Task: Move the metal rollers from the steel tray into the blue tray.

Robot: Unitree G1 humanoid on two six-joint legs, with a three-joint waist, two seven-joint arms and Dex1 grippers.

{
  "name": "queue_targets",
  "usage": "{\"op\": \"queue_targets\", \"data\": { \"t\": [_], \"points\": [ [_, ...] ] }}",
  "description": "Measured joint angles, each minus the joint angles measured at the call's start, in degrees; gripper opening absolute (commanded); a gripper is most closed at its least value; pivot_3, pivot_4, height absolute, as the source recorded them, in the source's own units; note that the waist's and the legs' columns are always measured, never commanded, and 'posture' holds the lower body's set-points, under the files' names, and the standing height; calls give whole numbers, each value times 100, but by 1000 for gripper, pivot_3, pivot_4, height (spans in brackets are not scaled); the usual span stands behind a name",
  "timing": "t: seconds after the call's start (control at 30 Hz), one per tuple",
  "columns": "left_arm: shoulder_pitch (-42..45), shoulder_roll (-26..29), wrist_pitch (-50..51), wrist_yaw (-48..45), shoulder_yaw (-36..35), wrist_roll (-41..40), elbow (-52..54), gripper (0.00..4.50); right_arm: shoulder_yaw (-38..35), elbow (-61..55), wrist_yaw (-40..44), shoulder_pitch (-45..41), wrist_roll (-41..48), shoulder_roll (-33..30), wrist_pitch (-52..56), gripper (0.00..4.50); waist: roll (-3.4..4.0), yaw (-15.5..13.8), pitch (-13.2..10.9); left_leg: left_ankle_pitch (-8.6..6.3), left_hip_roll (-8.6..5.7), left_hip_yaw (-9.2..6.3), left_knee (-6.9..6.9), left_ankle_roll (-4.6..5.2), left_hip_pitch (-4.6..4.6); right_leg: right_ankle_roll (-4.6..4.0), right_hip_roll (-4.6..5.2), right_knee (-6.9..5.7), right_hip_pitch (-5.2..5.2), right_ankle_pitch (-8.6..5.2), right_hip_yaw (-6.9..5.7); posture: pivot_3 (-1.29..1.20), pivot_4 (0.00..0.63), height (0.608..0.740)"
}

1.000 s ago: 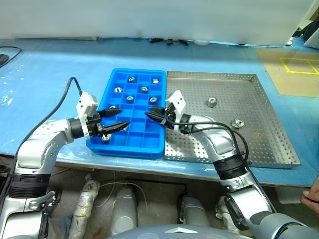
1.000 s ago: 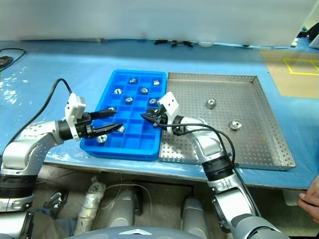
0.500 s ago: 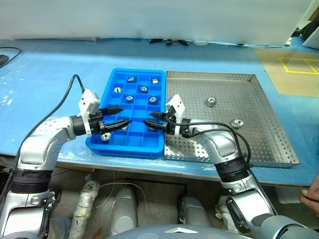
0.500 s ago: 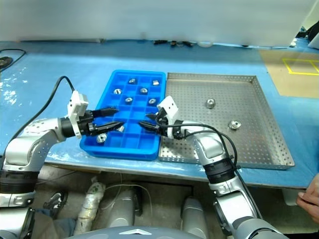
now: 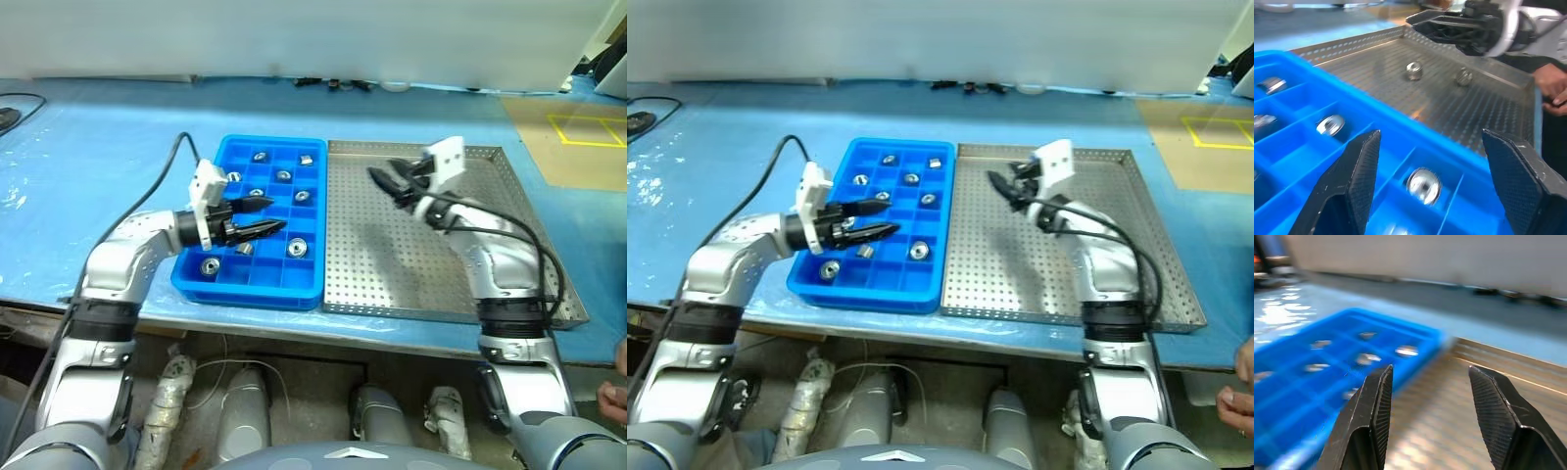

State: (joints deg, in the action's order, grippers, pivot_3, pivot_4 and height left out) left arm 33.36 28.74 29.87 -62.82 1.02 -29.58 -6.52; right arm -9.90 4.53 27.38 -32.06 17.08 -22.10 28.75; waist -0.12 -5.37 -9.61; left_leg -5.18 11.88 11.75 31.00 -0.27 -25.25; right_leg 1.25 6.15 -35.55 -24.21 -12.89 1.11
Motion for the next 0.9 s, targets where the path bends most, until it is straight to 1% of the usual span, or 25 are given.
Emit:
{"op": "queue_targets", "data": {
  "t": [0.13, 0.23, 0.37, 0.57, 0.73, 0.9],
  "points": [
    [571, -451, -291, -231, 334, 199, -609, 3470, -467, 105, -332, 448, -59, -290, -36, 2600, 0, 56, 0, -5, 0, 4, 6, 10, -2, 2, -3, 7, 0, -1, 7, -226, 150, 740],
    [991, -908, -576, -381, 578, 409, -1168, 3470, -616, 5, -481, 936, -43, -299, -35, 2600, 0, 146, 0, -22, -2, 5, 13, 38, -9, 3, -2, 14, 0, -2, 7, -271, 150, 740],
    [1293, -1207, -803, -584, 742, 578, -1610, 3470, -684, -154, -628, 1380, -41, -283, -42, 2600, 0, 315, 0, -34, -2, 15, 27, 58, -9, 3, -2, 16, 0, -2, 16, -305, 150, 740],
    [1506, -1377, -998, -773, 765, 724, -2025, 3470, -684, -181, -801, 1794, -81, -87, -211, 2600, 0, 447, 0, -38, -4, 17, 32, 64, -3, 3, -1, 15, 2, -2, 24, -327, 150, 740],
    [1545, -1389, -999, -844, 758, 745, -2103, 3470, -614, -147, -874, 1823, -150, -18, -364, 2600, 0, 451, 0, -41, -5, 19, 35, 69, -4, 3, -1, 16, 4, -2, 24, -324, 150, 740],
    [1546, -1385, -983, -844, 757, 764, -2109, 3470, -441, 217, -908, 1801, -331, 30, -488, 2600, 0, 450, 0, -43, -6, 20, 35, 74, -5, 2, -1, 23, 10, -2, 22, -314, 150, 740]
  ]
}}
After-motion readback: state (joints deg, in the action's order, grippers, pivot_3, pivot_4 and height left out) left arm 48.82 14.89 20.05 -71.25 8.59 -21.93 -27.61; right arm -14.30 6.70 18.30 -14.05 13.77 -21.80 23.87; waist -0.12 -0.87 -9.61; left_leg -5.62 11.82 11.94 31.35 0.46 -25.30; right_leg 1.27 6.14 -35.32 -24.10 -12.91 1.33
